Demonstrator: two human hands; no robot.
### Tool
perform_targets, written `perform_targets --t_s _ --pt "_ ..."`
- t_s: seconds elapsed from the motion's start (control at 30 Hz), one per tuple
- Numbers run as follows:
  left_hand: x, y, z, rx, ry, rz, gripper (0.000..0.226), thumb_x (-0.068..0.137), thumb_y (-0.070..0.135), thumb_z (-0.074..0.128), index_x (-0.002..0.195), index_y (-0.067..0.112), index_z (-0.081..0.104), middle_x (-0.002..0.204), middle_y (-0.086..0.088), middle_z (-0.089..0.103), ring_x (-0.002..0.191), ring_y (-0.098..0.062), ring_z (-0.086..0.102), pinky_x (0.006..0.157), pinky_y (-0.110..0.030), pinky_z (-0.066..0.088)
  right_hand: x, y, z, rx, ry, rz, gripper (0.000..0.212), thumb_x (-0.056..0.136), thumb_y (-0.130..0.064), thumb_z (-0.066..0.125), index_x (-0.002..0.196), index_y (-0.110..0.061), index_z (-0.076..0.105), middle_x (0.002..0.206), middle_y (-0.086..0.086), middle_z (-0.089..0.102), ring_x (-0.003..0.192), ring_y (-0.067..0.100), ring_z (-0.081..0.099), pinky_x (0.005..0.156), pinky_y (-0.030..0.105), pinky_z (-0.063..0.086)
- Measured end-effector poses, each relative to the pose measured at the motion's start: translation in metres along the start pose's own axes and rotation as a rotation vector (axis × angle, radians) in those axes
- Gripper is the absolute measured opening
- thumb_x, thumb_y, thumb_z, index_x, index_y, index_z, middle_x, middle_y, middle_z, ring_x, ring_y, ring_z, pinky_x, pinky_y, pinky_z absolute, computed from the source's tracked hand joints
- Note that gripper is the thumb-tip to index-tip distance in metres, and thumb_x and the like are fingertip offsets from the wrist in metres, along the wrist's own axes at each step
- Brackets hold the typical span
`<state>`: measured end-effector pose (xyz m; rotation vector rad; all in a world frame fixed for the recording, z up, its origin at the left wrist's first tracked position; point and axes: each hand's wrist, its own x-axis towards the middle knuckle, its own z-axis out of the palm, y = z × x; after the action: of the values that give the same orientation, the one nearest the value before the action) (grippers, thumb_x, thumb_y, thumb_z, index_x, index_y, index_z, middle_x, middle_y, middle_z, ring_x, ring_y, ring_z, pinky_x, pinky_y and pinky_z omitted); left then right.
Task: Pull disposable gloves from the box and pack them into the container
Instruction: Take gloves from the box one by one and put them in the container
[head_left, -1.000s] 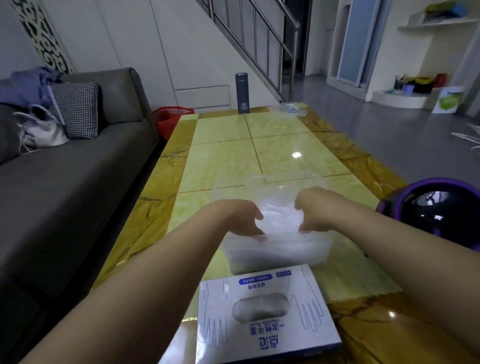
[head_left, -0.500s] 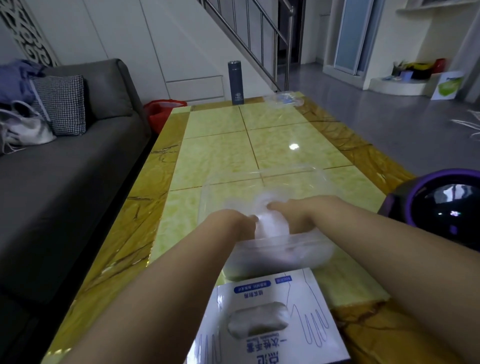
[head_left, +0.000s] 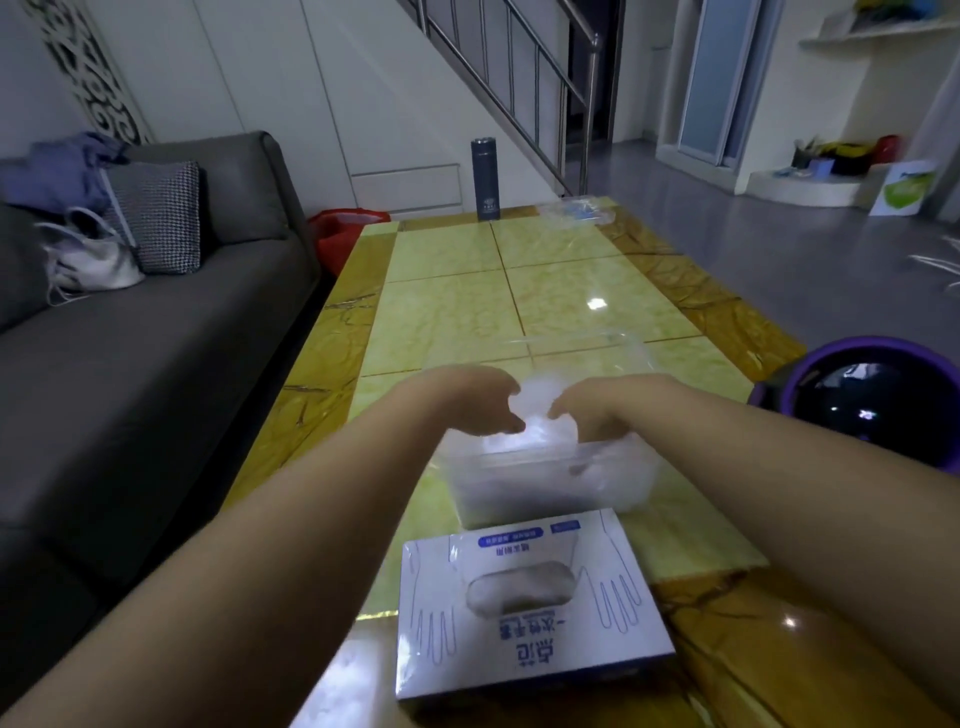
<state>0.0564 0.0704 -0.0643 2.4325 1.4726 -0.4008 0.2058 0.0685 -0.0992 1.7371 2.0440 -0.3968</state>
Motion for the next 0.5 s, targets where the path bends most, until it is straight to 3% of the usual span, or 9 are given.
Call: perform_targets --t_s 0.13,0.2,0.27,0.33,0.4,0.5 --pt "-0.053 -0.008 0.001 -0.266 0.301 0.141 0.034 0.096 0.02 0.052 0.13 0.021 0.053 0.123 0.005 0.061 0.105 -0.009 0.059 0.095 -0.027 0.047 -0.058 -0.018 -0.015 0.1 0.522 -0.145 0.038 0.089 -0.032 0.063 0.125 -0.021 0.06 0.122 -0.001 0.06 0.109 0.017 0.056 0.087 0.028 0.046" --pt "-0.08 -0.013 0.018 -0.414 0.393 0.179 0.018 0.095 0.019 0.054 0.108 0.026 0.062 0.101 0.011 0.066 0.086 -0.002 0.062 0.081 -0.026 0.054 -0.085 -0.033 -0.006 0.234 0.633 -0.29 0.023 0.09 -0.028 0.062 0.11 -0.02 0.069 0.098 -0.006 0.065 0.088 0.008 0.059 0.071 0.019 0.043" --pt "-0.102 -0.017 0.04 -0.49 0.401 0.183 0.011 0.093 0.019 0.057 0.092 0.028 0.063 0.084 0.014 0.065 0.072 -0.001 0.062 0.069 -0.028 0.055 -0.106 -0.047 0.016 0.245 0.504 -0.401 0.019 0.091 -0.025 0.06 0.102 -0.018 0.073 0.088 -0.009 0.066 0.075 0.003 0.056 0.066 0.014 0.041" --pt "-0.113 -0.018 0.065 -0.411 0.327 0.169 0.01 0.092 0.024 0.059 0.095 0.027 0.067 0.087 0.014 0.063 0.075 -0.001 0.058 0.068 -0.023 0.048 -0.11 -0.056 0.044 0.093 0.321 -0.412 0.021 0.093 -0.024 0.056 0.103 -0.019 0.073 0.09 -0.007 0.069 0.074 0.008 0.057 0.068 0.022 0.045" --pt "-0.117 -0.015 0.094 -0.249 0.202 0.138 0.024 0.093 0.036 0.056 0.112 0.027 0.068 0.11 0.007 0.057 0.095 -0.008 0.054 0.082 -0.024 0.045 -0.104 -0.059 0.066 -0.032 0.205 -0.385 0.021 0.094 -0.02 0.053 0.105 -0.021 0.071 0.088 -0.007 0.066 0.072 0.013 0.054 0.065 0.028 0.044" --pt "-0.118 -0.008 0.123 -0.074 0.098 0.076 0.04 0.092 0.05 0.05 0.127 0.033 0.059 0.131 0.002 0.041 0.12 -0.019 0.039 0.103 -0.035 0.036 -0.087 -0.059 0.085 -0.033 0.163 -0.347 0.031 0.091 -0.008 0.055 0.113 -0.026 0.069 0.11 -0.004 0.063 0.09 0.018 0.058 0.074 0.03 0.047"
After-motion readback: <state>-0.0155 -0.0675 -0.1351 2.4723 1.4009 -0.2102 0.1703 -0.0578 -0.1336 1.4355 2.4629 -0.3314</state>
